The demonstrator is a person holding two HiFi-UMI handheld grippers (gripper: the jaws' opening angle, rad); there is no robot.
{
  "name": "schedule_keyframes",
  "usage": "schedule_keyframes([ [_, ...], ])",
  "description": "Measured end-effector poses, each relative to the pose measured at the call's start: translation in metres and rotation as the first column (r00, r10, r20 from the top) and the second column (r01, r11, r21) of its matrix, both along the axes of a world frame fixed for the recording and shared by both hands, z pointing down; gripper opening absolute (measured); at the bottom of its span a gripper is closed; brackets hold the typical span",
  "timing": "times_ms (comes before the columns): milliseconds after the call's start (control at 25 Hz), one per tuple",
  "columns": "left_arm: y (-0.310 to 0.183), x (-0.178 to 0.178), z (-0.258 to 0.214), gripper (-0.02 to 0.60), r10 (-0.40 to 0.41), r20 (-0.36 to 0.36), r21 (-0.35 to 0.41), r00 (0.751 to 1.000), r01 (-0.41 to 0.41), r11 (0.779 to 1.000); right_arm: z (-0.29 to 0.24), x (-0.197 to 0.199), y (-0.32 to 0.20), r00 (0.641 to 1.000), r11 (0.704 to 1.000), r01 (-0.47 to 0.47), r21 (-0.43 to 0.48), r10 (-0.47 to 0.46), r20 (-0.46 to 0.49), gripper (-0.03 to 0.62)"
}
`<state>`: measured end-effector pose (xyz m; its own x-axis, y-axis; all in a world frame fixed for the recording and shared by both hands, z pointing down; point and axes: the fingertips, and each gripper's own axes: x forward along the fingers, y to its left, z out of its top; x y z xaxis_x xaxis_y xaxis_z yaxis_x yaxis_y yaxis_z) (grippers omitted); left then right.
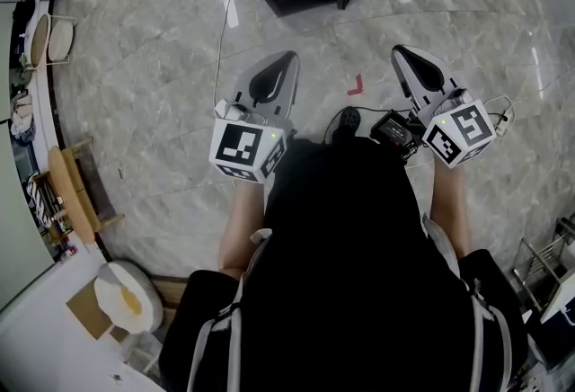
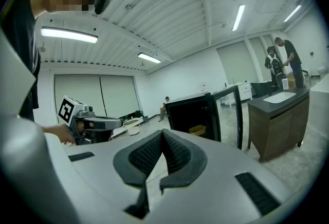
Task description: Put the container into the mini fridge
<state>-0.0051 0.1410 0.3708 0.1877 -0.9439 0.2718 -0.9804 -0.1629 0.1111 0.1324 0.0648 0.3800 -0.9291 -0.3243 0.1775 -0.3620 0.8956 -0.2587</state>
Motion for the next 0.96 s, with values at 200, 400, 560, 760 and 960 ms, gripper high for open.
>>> schedule_keyframes([
  [200, -0.003, 0.008, 0.0, 0.035, 0.017, 0.011, -0.002, 1.0, -0.017, 1.0, 0.003, 0.011, -0.001, 1.0, 1.0, -0.011, -0.01, 0.011, 0.004, 0.018],
  [400, -0.005, 0.014, -0.001, 0.035, 0.01, 0.018, -0.01, 1.0, -0.01, 1.0, 0.002, 0.016, -0.002, 1.0, 1.0, 0.001, -0.015, -0.001, 0.006, 0.018],
  [560, -0.006, 0.016, 0.003, 0.035, 0.004, 0.018, -0.019, 1.0, -0.004, 1.0, 0.002, 0.016, 0.0, 1.0, 1.0, 0.025, -0.007, -0.025, 0.005, 0.017],
  [760, -0.009, 0.023, 0.008, 0.035, 0.002, 0.019, -0.031, 1.0, -0.002, 1.0, 0.004, 0.018, -0.001, 0.999, 0.999, 0.049, 0.004, -0.049, -0.001, 0.018],
  [960, -0.014, 0.025, 0.01, 0.035, -0.006, 0.021, -0.037, 1.0, 0.007, 0.999, 0.005, 0.019, -0.006, 0.998, 0.998, 0.055, 0.007, -0.055, -0.01, 0.017],
])
